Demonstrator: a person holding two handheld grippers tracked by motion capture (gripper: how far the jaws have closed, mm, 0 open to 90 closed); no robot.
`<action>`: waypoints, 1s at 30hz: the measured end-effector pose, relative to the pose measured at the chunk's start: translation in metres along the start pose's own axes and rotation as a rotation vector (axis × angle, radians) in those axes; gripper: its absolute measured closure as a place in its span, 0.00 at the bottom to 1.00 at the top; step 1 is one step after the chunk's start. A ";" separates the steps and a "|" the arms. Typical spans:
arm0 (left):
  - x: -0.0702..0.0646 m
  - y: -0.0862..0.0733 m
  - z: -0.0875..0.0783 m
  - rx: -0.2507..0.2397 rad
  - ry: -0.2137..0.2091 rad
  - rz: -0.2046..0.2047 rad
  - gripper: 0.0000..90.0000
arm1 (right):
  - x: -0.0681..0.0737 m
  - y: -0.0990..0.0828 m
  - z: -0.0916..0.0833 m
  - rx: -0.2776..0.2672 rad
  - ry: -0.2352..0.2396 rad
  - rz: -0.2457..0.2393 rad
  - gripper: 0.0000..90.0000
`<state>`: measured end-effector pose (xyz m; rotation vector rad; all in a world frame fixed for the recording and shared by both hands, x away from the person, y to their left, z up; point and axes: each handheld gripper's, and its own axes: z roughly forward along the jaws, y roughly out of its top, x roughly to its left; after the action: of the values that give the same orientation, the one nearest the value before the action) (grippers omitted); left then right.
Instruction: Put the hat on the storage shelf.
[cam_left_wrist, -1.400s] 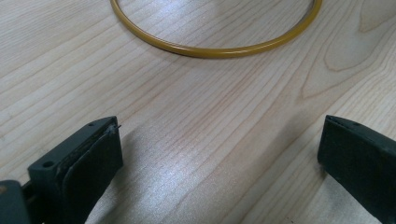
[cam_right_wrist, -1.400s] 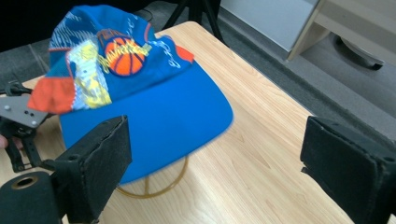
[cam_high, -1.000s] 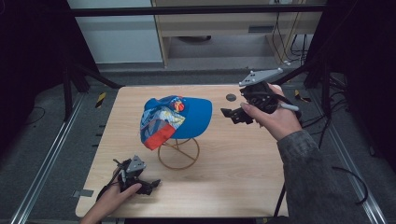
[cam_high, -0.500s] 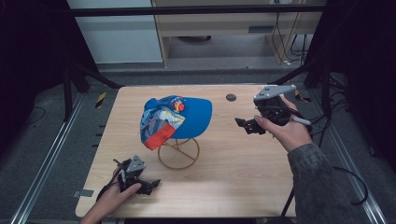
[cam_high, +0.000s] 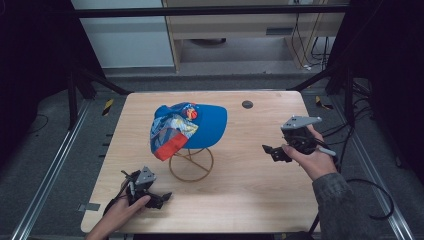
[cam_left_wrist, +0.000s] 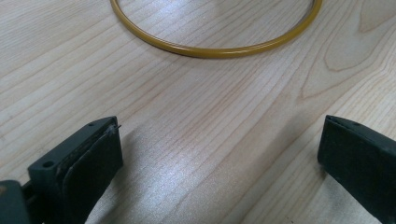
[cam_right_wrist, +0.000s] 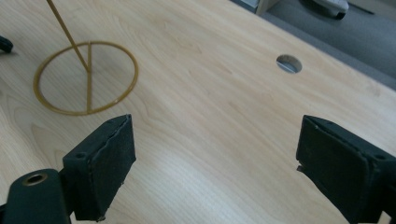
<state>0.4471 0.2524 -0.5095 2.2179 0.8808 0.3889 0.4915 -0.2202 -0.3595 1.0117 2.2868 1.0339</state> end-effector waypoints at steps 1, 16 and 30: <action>0.000 0.000 0.000 0.000 0.000 0.000 0.00 | 0.000 0.000 0.000 0.000 0.000 0.000 0.14; 0.000 0.000 0.000 0.000 0.000 0.000 0.00 | 0.001 -0.061 0.035 0.028 -0.023 0.040 0.14; 0.000 0.000 0.000 0.000 0.000 0.000 0.00 | 0.004 -0.096 0.058 0.036 -0.020 0.092 0.13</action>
<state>0.4471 0.2524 -0.5095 2.2177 0.8803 0.3888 0.4830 -0.2338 -0.4707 1.1457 2.2696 1.0173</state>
